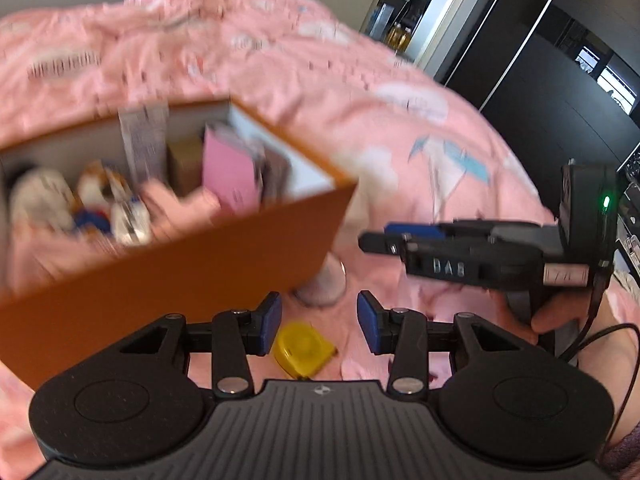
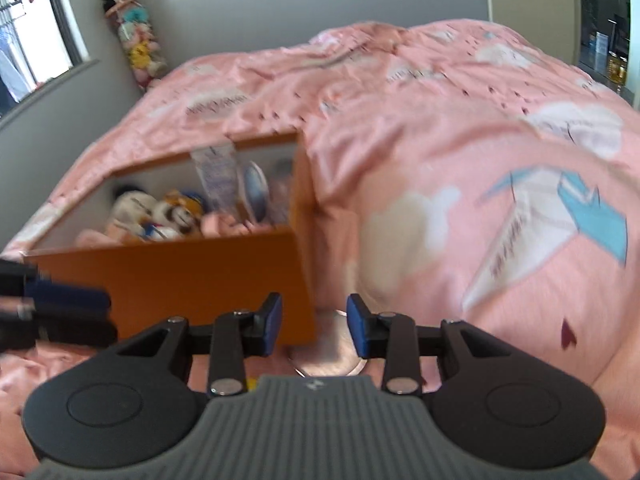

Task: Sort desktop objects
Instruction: 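Move both tools back toward the tape measure and round mirror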

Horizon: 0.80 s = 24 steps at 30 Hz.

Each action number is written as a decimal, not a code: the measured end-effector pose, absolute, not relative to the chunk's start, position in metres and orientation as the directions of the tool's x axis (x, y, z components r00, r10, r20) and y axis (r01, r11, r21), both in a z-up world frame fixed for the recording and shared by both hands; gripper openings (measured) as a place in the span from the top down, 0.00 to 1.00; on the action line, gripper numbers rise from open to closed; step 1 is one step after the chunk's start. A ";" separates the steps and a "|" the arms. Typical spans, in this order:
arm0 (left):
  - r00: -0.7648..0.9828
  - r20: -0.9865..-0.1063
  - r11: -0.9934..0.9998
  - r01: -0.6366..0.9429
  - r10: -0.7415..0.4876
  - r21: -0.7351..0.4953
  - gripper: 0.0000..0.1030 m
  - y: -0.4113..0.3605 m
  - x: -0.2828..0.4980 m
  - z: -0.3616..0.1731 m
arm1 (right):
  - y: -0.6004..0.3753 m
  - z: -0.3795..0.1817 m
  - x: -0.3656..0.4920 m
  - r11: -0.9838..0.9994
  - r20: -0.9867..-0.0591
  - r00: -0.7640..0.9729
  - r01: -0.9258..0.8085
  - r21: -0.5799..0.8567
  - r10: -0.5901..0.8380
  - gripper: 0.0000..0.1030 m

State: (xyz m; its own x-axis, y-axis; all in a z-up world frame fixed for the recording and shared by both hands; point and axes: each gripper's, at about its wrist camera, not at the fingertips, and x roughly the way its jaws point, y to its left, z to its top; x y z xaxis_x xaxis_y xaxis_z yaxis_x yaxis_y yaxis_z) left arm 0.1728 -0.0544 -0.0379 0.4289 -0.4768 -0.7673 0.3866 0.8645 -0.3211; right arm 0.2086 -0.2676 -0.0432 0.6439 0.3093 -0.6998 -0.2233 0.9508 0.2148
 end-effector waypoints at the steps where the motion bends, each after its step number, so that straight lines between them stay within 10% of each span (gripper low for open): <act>1: 0.421 -0.777 0.870 0.371 -0.469 -0.324 0.53 -0.057 0.172 -0.050 | -0.269 -0.051 0.210 0.949 -0.707 0.634 -0.217 0.227 0.314 0.63; 24: 0.317 -0.871 0.924 0.206 -0.375 -0.323 0.43 -0.075 0.177 -0.148 | -0.275 -0.127 0.247 0.962 -0.815 0.511 -0.120 0.246 0.272 0.59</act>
